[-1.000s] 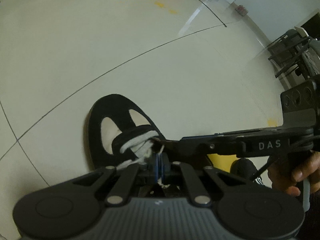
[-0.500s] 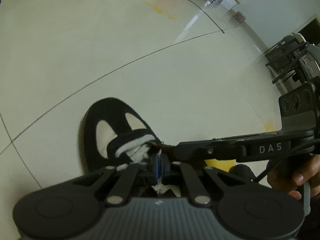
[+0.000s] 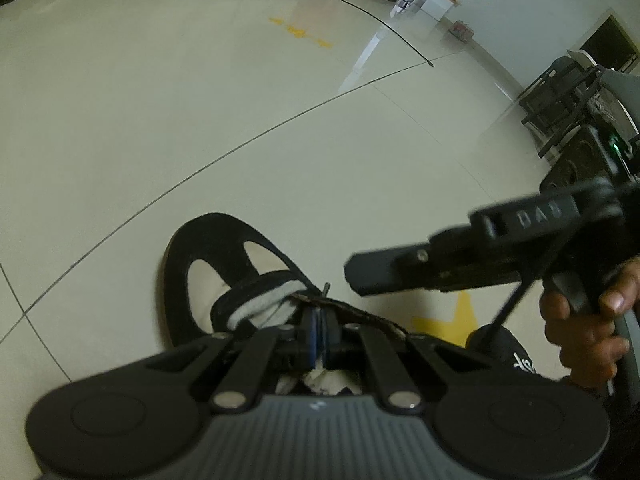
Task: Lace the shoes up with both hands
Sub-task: 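Hold the laces at the tongue with the left gripper while the right releases, then grasp a white lace end with the right gripper and pull it away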
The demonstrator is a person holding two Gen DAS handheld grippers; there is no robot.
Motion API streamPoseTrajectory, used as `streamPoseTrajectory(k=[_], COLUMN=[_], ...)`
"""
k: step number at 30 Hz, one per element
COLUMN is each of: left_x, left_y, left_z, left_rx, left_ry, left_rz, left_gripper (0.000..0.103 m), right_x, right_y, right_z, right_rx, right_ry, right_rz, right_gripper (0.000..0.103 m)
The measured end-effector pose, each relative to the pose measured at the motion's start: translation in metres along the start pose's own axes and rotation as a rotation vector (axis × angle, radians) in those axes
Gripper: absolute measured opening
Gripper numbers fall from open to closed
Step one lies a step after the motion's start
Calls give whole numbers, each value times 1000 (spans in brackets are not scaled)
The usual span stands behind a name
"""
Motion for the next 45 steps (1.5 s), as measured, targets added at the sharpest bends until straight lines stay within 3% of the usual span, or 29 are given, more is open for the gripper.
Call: streamPoseTrajectory(k=[7,11,14,19,28,39,45], left_x=[-1,-2,-7,-33,-45,-59,-59], left_y=[-1,-3,-1,8,6,7,5], left_z=[-3,-2,-3,-5,17,19,19], left_rx=[18,33,57,90,102,70,57], left_ry=[-6,-14,-20,29,15,22,10], left_rz=[-14,-22,-59,-147,-249,-249,-242], left_gripper=[3,3,7,28,30,32,34], right_x=[14,18,18,11,-2,-22,-18], right_y=[4,3,-1,-9,-10,39,64], right_z=[3,4,4,2,-8,-31,-34], right_rx=[-14,-42,-95,-247,-452,-496,-448], right_ry=[3,13,27,90,191,246,194], right_rz=[41,51,68,158,327,528,608], right_gripper=[18,7,5,4,4,4,5])
Point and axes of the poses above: each gripper's, at about its wrist camera, not at the fingertips, and x roughly the way its jaws point, y to its right, z to its underside, the point moved 9 cm from there along x, roughly the way its jaws point, and after that the axes turned 3 degrees about x, right-handed, at the moved point
